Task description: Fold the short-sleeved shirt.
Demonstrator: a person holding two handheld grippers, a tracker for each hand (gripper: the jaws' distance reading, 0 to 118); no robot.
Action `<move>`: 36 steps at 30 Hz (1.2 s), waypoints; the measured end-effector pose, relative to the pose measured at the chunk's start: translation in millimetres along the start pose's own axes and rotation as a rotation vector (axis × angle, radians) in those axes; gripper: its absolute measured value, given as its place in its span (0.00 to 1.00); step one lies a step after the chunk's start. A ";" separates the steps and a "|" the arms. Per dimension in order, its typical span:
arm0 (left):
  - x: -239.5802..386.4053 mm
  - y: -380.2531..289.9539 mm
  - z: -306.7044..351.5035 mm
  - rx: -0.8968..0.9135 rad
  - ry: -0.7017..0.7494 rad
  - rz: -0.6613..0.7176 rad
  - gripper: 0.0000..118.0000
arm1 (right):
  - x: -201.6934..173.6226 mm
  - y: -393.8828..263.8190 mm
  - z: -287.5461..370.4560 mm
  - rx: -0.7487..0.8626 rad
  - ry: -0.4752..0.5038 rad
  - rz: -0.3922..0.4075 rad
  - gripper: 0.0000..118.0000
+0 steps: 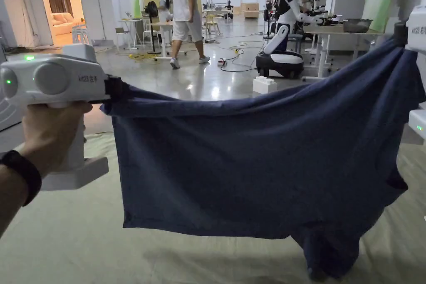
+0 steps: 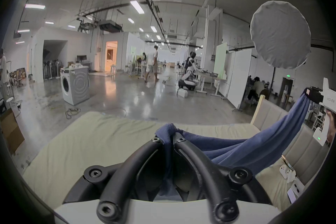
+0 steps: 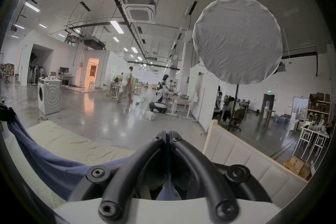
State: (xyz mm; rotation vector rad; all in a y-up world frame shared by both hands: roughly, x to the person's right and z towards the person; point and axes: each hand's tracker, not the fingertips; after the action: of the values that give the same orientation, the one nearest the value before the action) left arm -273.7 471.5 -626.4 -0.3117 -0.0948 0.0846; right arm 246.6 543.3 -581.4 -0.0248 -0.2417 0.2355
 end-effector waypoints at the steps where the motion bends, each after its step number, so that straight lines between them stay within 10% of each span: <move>1: -0.8 -15.4 -5.3 -0.041 -0.012 0.017 0.06 | -2.4 -19.2 0.7 -0.030 0.024 -0.014 0.02; 9: -29.6 -143.4 16.5 -0.178 -0.129 0.214 0.06 | 0.8 -157.1 68.7 -0.177 0.152 -0.097 0.02; 12: -45.3 -184.2 56.8 -0.235 -0.263 0.310 0.06 | 17.2 -203.0 120.0 -0.313 0.267 -0.277 0.02; 22: -75.6 -334.6 201.1 -0.358 -0.255 0.405 0.06 | 42.3 -305.2 327.2 -0.406 0.199 -0.369 0.02; 34: -107.5 -437.6 201.6 -0.568 -0.199 0.480 0.06 | 28.6 -403.0 375.2 -0.720 0.186 -0.377 0.02; 36: -108.3 -442.2 200.9 -0.563 -0.176 0.462 0.20 | 30.1 -410.2 377.4 -0.723 0.189 -0.384 0.04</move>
State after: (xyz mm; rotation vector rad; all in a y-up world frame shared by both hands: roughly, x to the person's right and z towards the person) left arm -372.1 102.1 -307.7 -0.8866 -0.2205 0.5498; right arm 277.9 150.1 -186.5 -0.7077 -0.1290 -0.2456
